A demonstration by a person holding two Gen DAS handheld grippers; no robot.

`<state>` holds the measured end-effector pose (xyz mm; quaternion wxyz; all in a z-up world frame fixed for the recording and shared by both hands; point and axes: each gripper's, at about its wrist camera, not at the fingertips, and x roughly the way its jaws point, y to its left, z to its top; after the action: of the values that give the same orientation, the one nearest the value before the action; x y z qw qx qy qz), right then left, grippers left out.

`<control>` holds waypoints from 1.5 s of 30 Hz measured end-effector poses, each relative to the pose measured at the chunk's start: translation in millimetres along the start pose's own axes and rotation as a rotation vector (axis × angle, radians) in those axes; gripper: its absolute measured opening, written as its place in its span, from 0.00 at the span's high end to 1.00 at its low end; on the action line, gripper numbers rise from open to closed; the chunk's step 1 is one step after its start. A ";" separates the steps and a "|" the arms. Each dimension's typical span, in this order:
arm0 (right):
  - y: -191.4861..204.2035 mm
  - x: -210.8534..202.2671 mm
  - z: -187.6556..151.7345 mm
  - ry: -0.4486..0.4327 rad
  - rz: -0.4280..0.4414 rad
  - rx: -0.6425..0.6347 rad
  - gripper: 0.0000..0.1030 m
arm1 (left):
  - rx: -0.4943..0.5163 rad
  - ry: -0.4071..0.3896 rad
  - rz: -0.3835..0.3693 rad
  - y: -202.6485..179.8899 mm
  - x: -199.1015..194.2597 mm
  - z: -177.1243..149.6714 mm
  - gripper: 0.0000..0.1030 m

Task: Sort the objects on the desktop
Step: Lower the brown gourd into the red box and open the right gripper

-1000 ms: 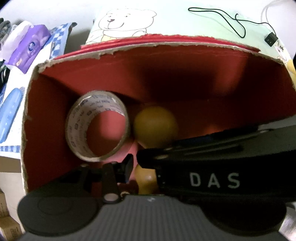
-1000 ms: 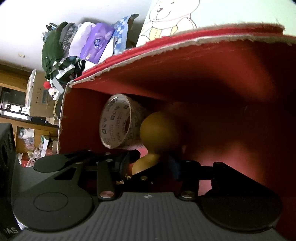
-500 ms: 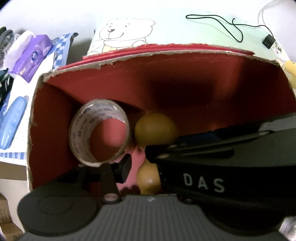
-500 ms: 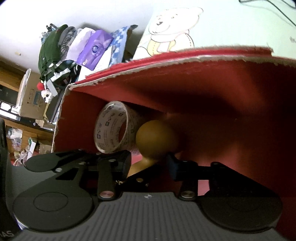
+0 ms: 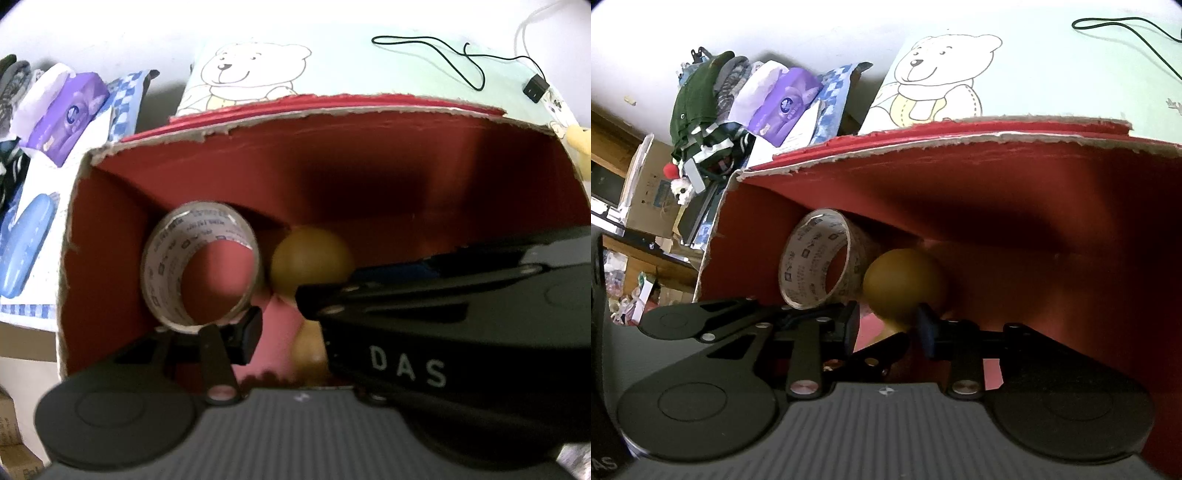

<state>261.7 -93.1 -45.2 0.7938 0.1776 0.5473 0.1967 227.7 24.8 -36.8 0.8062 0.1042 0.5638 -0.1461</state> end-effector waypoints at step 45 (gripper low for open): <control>-9.0 -24.1 -9.3 -0.211 -0.059 0.067 0.64 | 0.030 -0.067 0.027 -0.2 -2.5 -0.6 0.52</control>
<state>246.2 -112.5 -33.6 0.8462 0.2075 0.4718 0.1350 226.3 25.1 -34.6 0.8249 0.1188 0.5327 -0.1473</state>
